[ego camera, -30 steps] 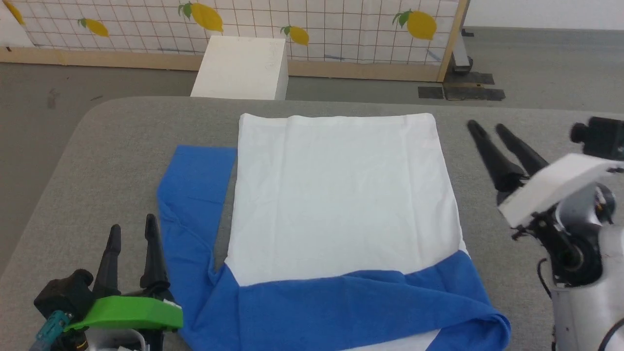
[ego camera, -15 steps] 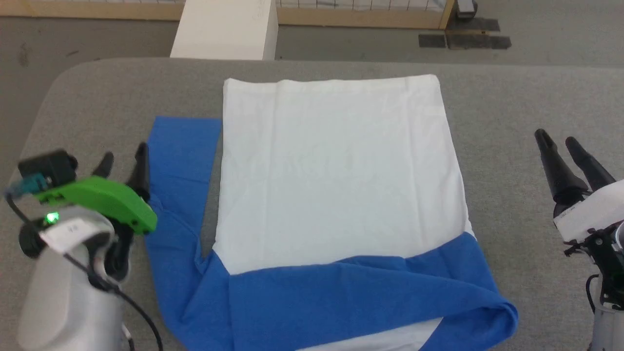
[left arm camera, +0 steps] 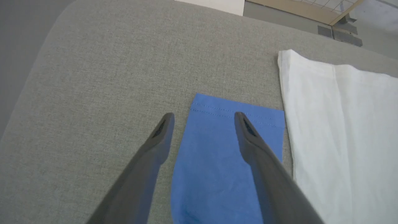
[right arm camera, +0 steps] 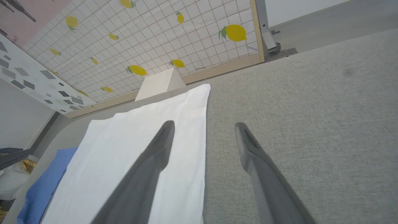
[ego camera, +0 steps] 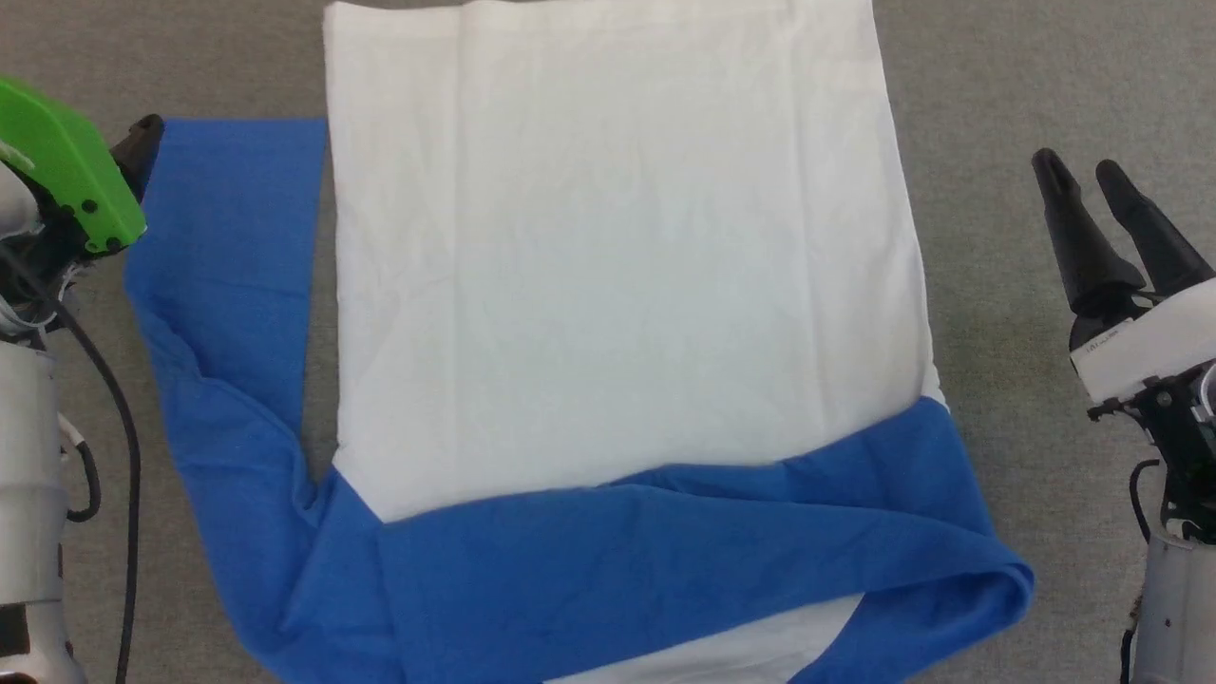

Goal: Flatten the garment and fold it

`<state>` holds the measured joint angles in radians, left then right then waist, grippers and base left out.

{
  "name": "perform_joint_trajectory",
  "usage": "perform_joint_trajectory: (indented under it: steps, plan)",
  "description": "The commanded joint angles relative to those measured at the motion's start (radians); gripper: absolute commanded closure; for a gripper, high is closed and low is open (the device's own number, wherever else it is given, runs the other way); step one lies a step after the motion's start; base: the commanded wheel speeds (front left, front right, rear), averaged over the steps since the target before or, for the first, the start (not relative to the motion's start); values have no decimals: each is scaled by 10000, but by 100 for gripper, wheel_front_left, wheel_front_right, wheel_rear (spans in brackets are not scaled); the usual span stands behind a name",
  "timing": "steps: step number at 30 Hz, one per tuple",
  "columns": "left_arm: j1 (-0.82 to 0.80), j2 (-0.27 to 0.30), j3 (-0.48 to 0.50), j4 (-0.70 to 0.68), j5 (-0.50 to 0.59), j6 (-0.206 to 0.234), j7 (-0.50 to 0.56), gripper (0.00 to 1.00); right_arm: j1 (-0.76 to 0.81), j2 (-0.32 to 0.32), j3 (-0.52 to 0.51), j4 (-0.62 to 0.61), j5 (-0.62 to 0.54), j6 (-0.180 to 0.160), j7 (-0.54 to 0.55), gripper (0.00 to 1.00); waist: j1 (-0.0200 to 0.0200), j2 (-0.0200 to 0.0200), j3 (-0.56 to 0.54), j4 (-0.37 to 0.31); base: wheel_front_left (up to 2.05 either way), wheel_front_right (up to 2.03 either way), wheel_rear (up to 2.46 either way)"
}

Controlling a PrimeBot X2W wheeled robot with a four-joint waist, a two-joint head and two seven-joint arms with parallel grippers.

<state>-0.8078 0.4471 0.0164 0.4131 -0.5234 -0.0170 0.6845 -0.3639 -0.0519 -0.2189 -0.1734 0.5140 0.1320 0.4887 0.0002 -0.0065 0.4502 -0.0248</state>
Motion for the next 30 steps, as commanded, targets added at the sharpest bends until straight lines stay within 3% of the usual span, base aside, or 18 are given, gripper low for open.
perform_joint_trajectory:
  steps: [1,10,17,18,19,20,24,30]
  plan:
    - [-139,116,-41,105,1,10,190,0,-141,14,36,23,93,-13,-101,0,-2,65,1020,-639,0,0,0]
    - [-154,656,-540,503,587,192,849,0,-199,15,89,16,98,-13,-201,0,-2,65,1519,-710,0,0,0]
    - [156,725,-637,944,611,787,2055,0,-232,16,188,-33,104,-13,-183,0,-2,65,1640,-661,0,0,0]
    - [231,629,-566,922,473,897,2239,20,-235,16,193,-43,101,-13,-177,0,-2,65,1637,-652,0,0,0]
    - [294,559,-516,840,349,928,2348,90,-232,16,182,-54,96,-13,-172,0,-2,65,1633,-633,0,0,0]
    - [331,506,-461,764,240,940,2399,100,-226,16,166,-63,84,-13,-161,0,-2,65,1630,-614,0,0,0]
    - [431,264,-117,385,-232,981,2229,100,-182,16,72,-50,2,-13,-121,0,-2,65,1487,-488,0,0,0]
    - [398,-209,904,-117,-951,1345,966,100,-105,16,79,117,-43,-13,-103,0,-2,65,941,-261,0,0,0]
